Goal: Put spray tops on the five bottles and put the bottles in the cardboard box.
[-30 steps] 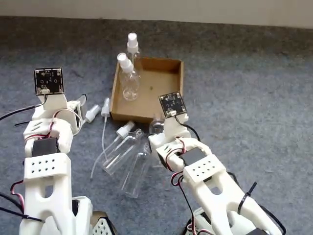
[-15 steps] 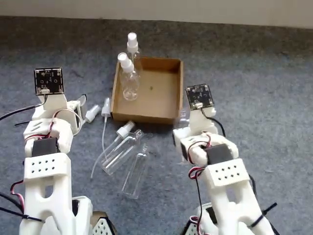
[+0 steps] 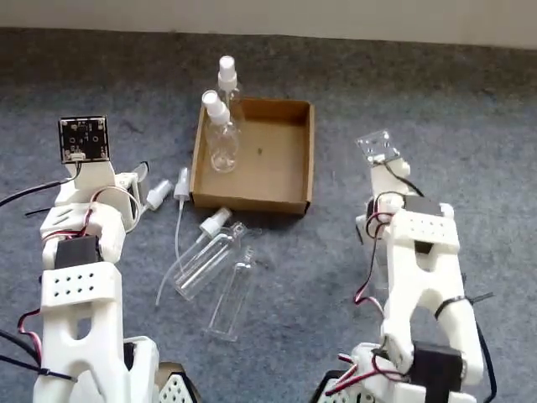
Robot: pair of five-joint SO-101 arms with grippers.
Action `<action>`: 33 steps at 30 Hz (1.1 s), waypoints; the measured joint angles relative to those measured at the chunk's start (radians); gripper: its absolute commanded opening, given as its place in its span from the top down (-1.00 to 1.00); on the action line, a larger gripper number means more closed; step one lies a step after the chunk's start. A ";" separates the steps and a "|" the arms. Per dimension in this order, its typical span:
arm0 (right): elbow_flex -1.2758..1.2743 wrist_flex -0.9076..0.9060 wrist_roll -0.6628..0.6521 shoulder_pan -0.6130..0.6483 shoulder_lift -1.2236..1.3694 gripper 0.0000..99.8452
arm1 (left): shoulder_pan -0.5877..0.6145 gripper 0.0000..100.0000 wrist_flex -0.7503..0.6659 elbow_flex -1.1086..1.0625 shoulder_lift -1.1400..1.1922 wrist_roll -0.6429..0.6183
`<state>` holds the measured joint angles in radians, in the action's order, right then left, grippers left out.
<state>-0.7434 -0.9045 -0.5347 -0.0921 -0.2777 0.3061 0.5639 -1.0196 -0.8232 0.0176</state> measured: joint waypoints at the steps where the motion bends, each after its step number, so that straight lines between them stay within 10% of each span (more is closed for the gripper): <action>1: 0.020 0.002 -0.003 -0.008 0.032 0.69 | 0.000 0.53 0.000 0.000 0.000 0.000; 33: 0.451 -0.167 0.109 0.000 0.425 0.58 | 0.000 0.53 0.000 0.000 0.000 0.000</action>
<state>-0.2923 -1.0717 -0.4258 -0.0921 0.1473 0.3061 0.5639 -1.0196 -0.8232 0.0176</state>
